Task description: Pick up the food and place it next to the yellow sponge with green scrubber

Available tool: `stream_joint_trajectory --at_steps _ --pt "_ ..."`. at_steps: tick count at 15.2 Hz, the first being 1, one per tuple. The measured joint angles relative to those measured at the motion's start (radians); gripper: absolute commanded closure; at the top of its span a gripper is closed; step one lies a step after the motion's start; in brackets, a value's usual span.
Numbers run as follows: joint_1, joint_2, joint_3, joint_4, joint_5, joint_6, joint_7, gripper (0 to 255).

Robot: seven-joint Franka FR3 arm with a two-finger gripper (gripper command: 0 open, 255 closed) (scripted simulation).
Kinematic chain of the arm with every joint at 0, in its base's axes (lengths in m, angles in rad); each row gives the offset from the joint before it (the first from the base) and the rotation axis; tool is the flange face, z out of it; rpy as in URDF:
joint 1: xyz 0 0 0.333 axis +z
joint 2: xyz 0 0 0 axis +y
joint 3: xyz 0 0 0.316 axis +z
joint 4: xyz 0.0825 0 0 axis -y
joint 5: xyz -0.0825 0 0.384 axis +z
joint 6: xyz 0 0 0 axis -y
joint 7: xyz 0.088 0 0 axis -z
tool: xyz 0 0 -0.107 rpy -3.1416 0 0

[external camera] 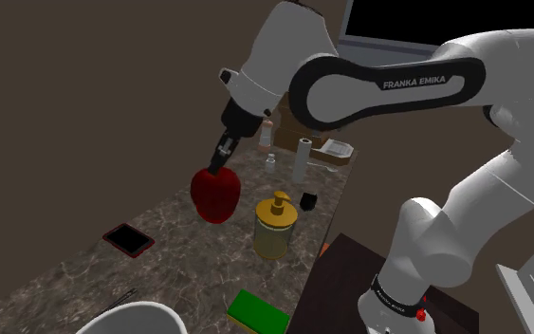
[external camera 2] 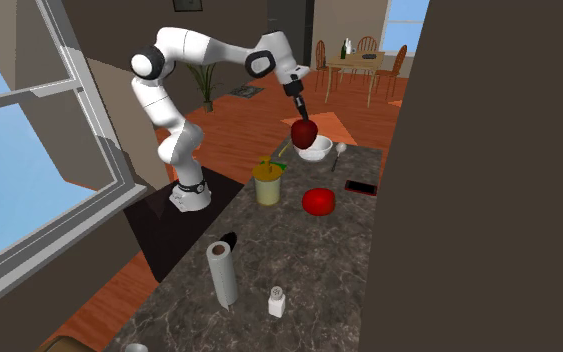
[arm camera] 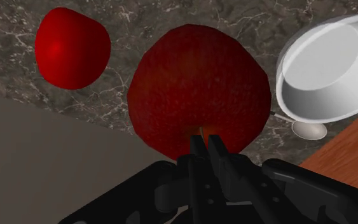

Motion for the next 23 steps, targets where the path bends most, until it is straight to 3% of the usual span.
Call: stream_joint_trajectory --at_steps 5,23 --pt "0.016 0.033 0.085 0.026 -0.023 0.008 0.112 255" --pt "0.013 0.080 0.117 -0.172 -0.040 0.251 0.149 255"
